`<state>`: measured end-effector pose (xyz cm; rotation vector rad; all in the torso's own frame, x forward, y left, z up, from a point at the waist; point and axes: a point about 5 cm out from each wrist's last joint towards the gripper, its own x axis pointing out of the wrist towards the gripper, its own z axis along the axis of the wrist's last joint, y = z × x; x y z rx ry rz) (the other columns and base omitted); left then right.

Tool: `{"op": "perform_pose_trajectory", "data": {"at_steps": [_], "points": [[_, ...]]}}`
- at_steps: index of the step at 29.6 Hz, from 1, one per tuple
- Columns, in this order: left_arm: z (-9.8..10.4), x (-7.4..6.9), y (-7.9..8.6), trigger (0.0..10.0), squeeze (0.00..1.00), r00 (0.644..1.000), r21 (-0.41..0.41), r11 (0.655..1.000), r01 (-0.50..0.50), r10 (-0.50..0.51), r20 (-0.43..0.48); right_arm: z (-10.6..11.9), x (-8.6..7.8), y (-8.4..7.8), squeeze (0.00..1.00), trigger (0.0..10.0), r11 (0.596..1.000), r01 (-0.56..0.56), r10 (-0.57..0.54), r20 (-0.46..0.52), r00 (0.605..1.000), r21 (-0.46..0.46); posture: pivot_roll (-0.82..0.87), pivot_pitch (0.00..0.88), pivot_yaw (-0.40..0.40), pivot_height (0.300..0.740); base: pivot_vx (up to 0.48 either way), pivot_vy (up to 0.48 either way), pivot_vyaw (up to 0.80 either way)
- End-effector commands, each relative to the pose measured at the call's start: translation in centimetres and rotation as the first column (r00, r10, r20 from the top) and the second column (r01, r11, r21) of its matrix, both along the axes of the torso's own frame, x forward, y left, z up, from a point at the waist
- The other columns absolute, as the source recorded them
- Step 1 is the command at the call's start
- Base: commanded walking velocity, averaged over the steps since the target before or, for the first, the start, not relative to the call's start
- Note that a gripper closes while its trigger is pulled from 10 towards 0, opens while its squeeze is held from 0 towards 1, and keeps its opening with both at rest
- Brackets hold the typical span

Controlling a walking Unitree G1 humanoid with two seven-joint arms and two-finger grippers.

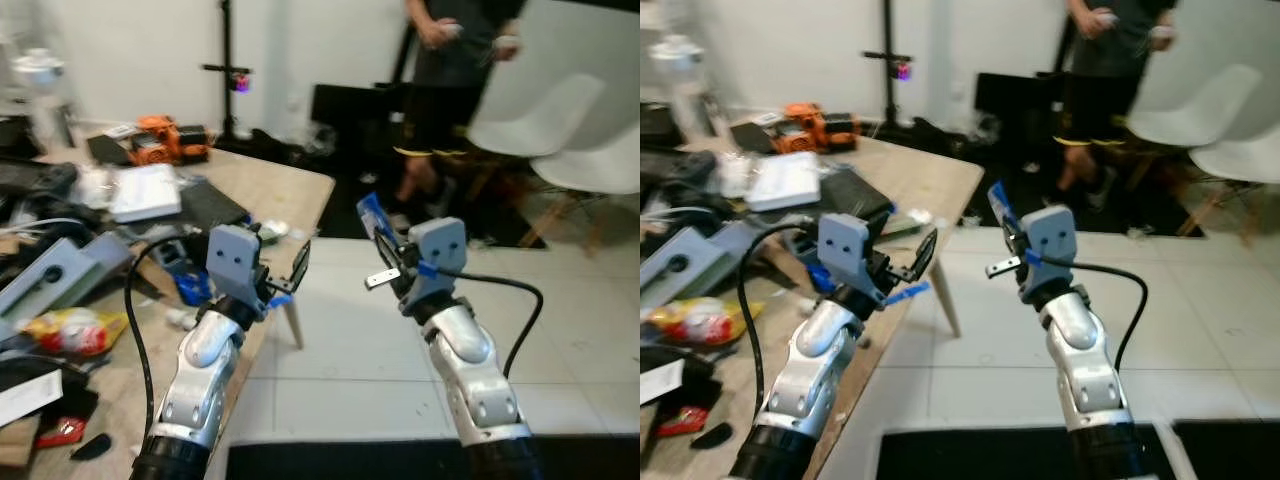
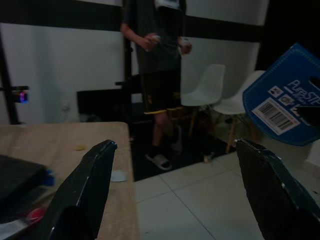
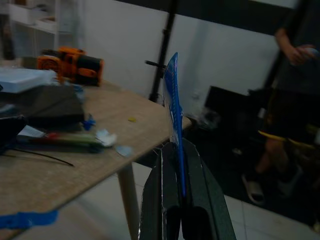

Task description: Picking trash to rubbish bin

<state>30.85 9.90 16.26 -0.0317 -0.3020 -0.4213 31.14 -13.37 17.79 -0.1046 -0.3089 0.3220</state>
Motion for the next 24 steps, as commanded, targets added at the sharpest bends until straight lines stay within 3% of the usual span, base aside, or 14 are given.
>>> {"op": "perform_pose_trajectory", "data": {"at_steps": [1,11,24], "points": [[-0.29,-0.02,-0.31,10.0,0.0,1.0,0.002,1.0,0.006,-0.006,-0.014,0.01,0.0,-0.33,0.0,10.0,1.0,0.009,-0.009,-0.004,1.0,-0.003,-0.11,0.048,-0.063,0.74,0.0,0.0,-0.8],[-0.18,0.07,-0.18,10.0,0.0,1.0,-0.023,1.0,-0.002,0.001,-0.02,-0.02,0.04,-0.27,0.0,10.0,1.0,0.007,-0.007,-0.007,1.0,-0.004,-0.11,0.052,-0.063,0.74,0.0,0.0,-0.8],[-0.32,0.18,-0.2,10.0,0.0,1.0,0.01,1.0,-0.007,0.008,-0.027,-0.05,0.14,-0.14,0.0,10.0,1.0,0.004,-0.004,-0.011,1.0,-0.004,-0.11,0.054,-0.064,0.74,0.0,0.0,-0.8]]}}
